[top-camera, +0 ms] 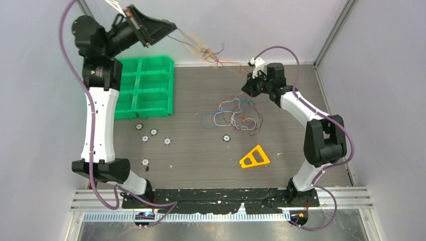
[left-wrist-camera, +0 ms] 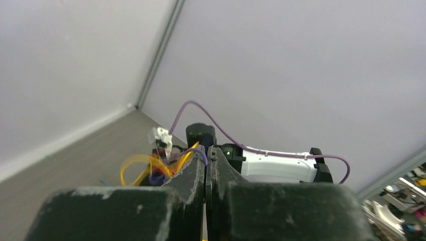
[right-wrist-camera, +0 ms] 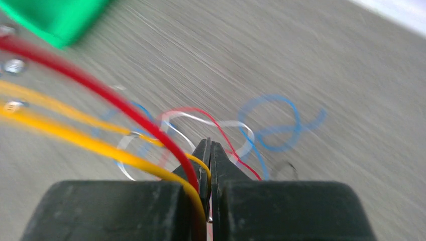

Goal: Untangle the cables

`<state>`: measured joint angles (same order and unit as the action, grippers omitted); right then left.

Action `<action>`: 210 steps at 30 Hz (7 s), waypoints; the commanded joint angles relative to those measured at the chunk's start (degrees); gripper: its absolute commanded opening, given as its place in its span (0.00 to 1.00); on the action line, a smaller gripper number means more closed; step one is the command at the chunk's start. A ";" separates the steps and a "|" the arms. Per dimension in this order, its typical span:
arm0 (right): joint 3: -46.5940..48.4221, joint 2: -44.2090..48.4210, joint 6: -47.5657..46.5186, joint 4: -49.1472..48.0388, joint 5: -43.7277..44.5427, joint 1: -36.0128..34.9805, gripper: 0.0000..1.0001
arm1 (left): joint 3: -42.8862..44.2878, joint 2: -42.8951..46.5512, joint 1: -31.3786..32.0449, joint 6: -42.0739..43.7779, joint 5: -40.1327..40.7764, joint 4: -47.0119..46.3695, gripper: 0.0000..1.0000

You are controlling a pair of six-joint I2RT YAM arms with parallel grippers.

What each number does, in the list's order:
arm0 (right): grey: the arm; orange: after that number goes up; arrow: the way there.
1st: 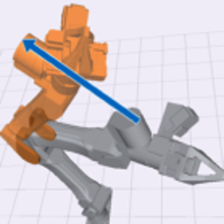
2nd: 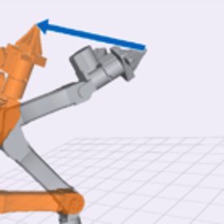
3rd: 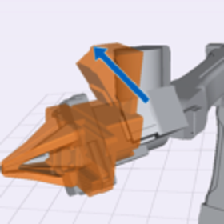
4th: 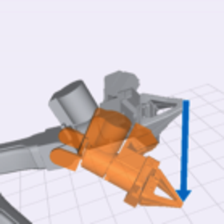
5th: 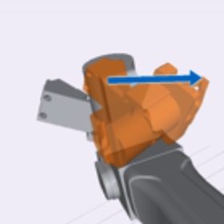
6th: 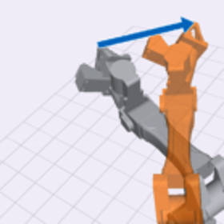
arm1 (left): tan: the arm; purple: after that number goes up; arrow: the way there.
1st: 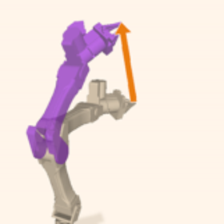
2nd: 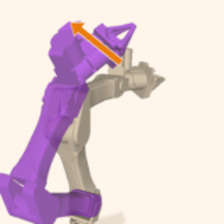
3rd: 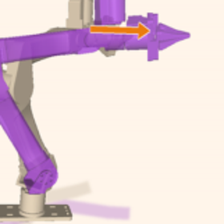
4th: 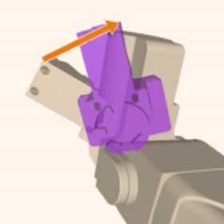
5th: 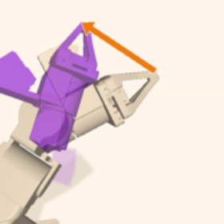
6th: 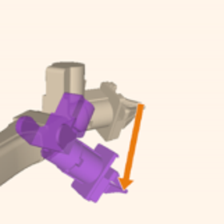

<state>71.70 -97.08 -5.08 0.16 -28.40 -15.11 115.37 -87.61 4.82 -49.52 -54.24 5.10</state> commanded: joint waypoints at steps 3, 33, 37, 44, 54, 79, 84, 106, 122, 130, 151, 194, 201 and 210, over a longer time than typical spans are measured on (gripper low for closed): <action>2.07 -8.81 -8.63 22.84 8.63 7.88 0.05 | 3.97 6.25 -3.08 -1.81 -0.93 -10.07 0.00; 1.00 -9.85 -27.53 31.87 19.88 19.30 0.05 | -12.19 15.69 -38.72 20.13 -10.03 13.77 0.00; 1.15 -9.10 -26.45 32.19 18.36 19.19 0.05 | -14.19 16.98 -36.49 17.44 -9.31 10.27 0.00; 0.21 -10.50 -28.99 30.91 21.70 21.40 0.05 | -6.35 13.37 -41.89 9.26 -5.62 3.98 0.00; -0.86 -11.13 -30.37 29.33 21.45 23.38 0.05 | -2.32 10.66 -47.44 11.83 -0.78 9.37 0.00; 23.31 1.87 -20.97 54.41 -22.94 8.80 0.93 | -27.21 14.79 5.44 9.60 -0.17 1.07 0.00; 17.81 9.14 2.65 29.16 -25.93 1.62 0.99 | -27.21 11.31 8.69 0.60 -1.15 -7.49 0.00; 10.41 7.72 12.19 9.65 -19.25 -14.82 0.06 | -24.19 10.27 5.65 16.68 2.85 4.29 0.34; 1.74 10.38 42.05 -9.03 -25.32 -14.02 0.06 | -39.62 22.38 18.53 69.70 7.67 24.32 0.92; 0.01 10.61 44.20 -10.78 -26.04 -15.33 0.05 | -38.74 16.83 25.41 73.98 19.99 25.77 0.63; 4.23 3.45 16.24 16.03 -11.65 -6.83 0.19 | -37.49 23.65 13.33 33.02 15.56 12.93 0.00; 6.51 -1.72 11.86 5.41 7.18 -22.83 0.77 | -29.00 18.37 12.73 5.92 11.00 -1.45 0.00; -0.75 -2.37 9.45 6.95 7.31 -19.90 0.70 | -18.59 17.42 6.89 4.66 9.07 -0.40 0.00; -3.84 -4.09 7.73 10.40 3.39 -10.58 0.39 | -15.23 18.45 1.12 2.37 7.19 -1.00 0.00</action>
<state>67.57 -101.30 4.54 10.31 -23.20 -28.14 98.61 -69.60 7.31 -45.87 -44.93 5.80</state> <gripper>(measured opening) 0.443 0.009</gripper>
